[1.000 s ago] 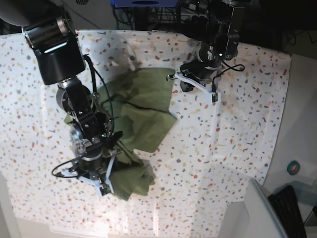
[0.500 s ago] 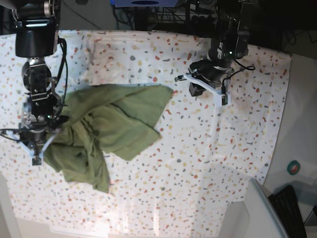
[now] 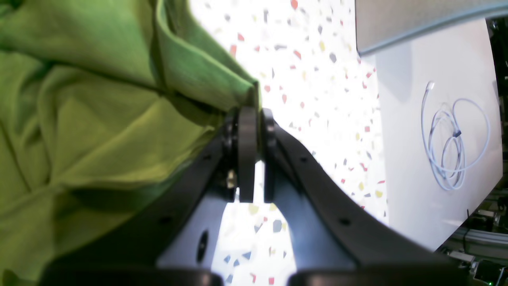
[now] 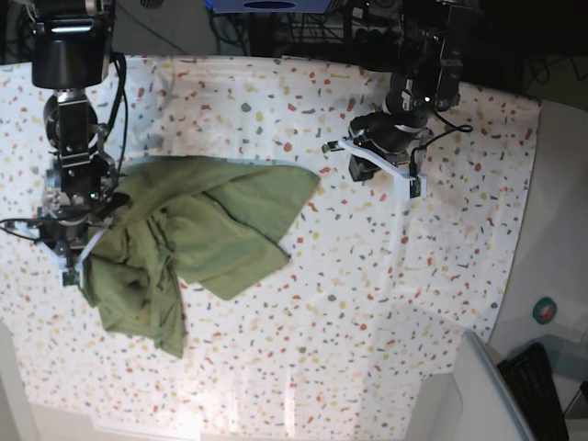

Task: Layout the t-shirt on the table in an organized manner, then fold the t-shirt properly
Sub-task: 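Grasp the shirt edge with the left gripper, right gripper holding its part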

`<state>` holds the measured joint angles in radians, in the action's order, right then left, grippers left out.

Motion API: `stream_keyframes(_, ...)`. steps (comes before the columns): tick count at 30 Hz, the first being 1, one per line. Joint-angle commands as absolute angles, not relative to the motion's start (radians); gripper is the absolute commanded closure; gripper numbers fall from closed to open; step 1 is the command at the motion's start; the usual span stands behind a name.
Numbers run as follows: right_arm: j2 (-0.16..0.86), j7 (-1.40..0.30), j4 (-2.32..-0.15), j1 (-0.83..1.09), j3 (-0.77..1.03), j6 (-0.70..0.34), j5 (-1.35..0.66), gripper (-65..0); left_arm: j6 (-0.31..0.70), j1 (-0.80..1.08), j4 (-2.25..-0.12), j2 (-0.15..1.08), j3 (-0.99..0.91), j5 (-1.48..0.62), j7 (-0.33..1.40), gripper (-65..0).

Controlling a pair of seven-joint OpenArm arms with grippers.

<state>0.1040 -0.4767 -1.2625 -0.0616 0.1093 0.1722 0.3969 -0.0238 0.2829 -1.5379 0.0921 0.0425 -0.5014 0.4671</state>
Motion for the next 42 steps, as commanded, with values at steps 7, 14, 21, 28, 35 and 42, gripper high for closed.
stream_keyframes(7,0.114,-0.46,-1.282,-0.081,0.113,0.182,0.407,0.0,-0.01,0.197,-1.583,0.09,0.156,-0.509,0.449,0.0)
stream_keyframes(14,0.114,-0.46,-1.282,-0.081,0.114,0.182,0.407,0.0,-0.01,0.039,-1.351,0.05,0.252,-0.513,0.476,-18.6)
stream_keyframes(21,0.114,-0.46,-1.283,-0.076,0.119,0.183,0.406,0.0,-0.012,-0.059,-1.073,0.012,0.255,-0.509,0.481,0.0)
stream_keyframes(28,0.013,-0.46,-1.481,0.065,0.216,0.186,0.406,0.0,-0.012,0.068,-1.145,0.044,0.259,-0.509,0.481,0.0)
stream_keyframes(35,-0.045,-0.46,-1.48,0.082,0.361,0.183,0.377,0.0,-0.012,0.117,-1.225,0.051,0.251,-0.509,0.481,0.0)
stream_keyframes(42,-0.027,-0.553,-1.573,0.084,0.42,0.142,0.108,0.0,-0.012,0.119,-1.253,0.051,0.252,-0.509,0.481,0.0)
